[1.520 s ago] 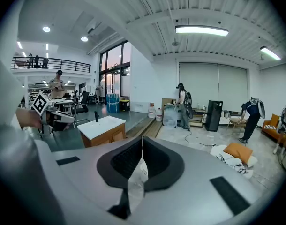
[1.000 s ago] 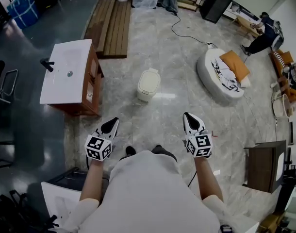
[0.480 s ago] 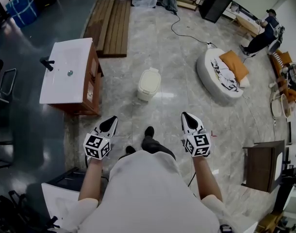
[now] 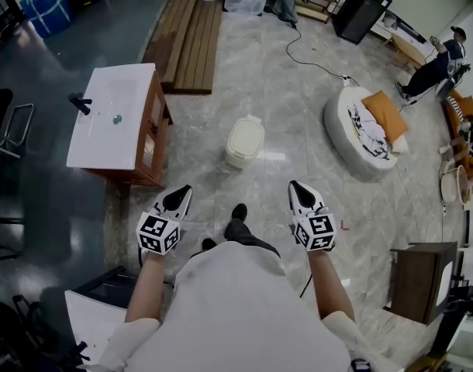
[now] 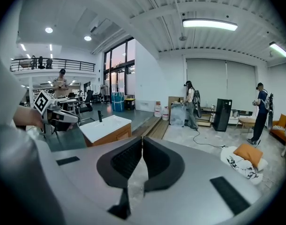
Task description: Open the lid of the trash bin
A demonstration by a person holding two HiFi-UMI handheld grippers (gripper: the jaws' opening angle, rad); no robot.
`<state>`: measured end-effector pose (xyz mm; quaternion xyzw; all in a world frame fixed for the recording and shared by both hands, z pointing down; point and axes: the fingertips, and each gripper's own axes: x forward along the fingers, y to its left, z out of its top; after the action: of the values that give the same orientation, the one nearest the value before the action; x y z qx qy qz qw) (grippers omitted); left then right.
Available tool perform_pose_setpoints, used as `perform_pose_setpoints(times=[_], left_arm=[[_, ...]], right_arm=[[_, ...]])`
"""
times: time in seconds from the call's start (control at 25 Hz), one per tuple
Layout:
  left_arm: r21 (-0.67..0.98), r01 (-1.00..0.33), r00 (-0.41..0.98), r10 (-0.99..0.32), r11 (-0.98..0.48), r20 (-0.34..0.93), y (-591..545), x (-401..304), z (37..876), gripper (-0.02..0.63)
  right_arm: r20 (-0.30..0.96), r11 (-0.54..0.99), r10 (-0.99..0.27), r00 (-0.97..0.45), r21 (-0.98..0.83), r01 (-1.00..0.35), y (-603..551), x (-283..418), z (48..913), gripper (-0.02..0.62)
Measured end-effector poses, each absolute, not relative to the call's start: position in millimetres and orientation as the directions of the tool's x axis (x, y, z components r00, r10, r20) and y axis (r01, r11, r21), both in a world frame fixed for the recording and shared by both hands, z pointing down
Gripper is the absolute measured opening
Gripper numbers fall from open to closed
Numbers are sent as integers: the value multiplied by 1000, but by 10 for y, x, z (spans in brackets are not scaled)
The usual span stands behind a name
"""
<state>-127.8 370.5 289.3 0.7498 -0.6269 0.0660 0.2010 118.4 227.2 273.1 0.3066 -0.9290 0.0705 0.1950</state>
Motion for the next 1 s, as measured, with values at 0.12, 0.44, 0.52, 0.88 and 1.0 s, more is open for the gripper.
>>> perform_pose_setpoints(times=[0.12, 0.44, 0.52, 0.88, 1.0], left_arm=[[218, -968, 200, -912, -127, 359, 3515, -1306, 2913, 25], [222, -969, 187, -903, -106, 387, 2983, -1323, 2999, 25], [220, -970, 187, -902, -106, 389, 2836, -1324, 3010, 24], [205, -975, 164, -897, -84, 410, 2218, -1289, 3144, 25], [201, -976, 167, -889, -87, 426, 2073, -1236, 3206, 24]], right_arm=[[411, 808, -529, -742, -21, -588, 2075, 1128, 2767, 32], [423, 832, -492, -761, -30, -554, 1482, 1024, 2866, 32], [425, 838, -481, -767, -33, -544, 1330, 986, 2895, 32], [434, 859, -434, -790, -65, -507, 678, 942, 3133, 32], [442, 860, -424, -790, -76, -504, 524, 973, 3198, 32]])
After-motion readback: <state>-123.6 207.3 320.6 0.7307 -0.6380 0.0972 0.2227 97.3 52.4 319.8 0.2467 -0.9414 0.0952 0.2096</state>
